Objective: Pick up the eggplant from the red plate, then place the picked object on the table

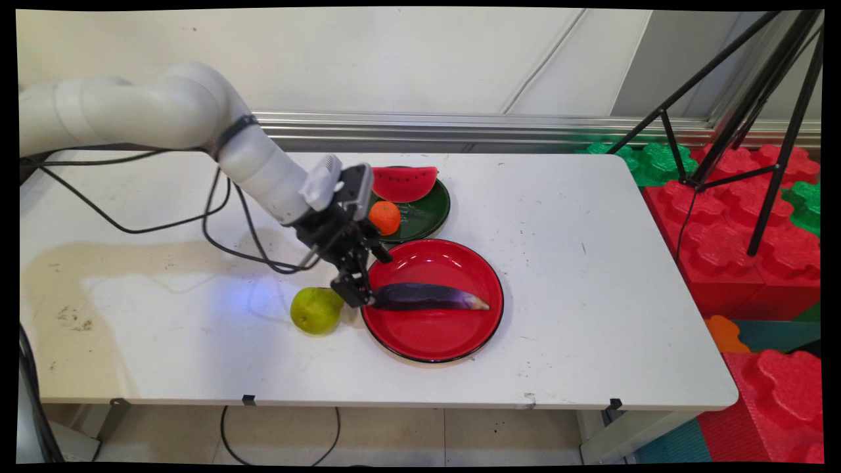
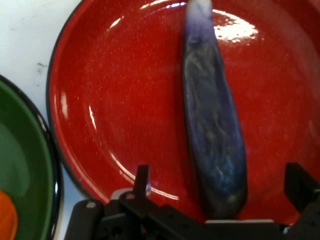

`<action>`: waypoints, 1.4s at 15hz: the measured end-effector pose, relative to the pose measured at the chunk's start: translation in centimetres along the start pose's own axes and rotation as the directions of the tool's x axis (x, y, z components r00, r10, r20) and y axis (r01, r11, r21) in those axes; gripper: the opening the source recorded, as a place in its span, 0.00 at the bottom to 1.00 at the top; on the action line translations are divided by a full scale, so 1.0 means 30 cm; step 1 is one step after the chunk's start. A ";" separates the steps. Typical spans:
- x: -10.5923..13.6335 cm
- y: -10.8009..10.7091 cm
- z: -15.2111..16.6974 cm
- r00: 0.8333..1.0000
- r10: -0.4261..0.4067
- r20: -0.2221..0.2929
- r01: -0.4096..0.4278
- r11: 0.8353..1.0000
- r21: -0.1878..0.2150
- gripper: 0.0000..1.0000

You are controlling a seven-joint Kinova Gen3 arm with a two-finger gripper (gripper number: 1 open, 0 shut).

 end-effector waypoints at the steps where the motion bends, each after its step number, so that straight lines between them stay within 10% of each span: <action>1: 0.003 -0.003 0.024 1.000 -0.001 0.003 0.001 1.000 0.000 1.00; 8: 0.028 -0.025 0.147 1.000 -0.007 0.014 0.007 1.000 -0.003 1.00; 9: 0.032 -0.028 0.156 1.000 -0.007 0.012 0.007 1.000 -0.004 0.00; 21: 0.068 -0.052 0.135 1.000 0.003 -0.014 -0.003 1.000 -0.011 0.00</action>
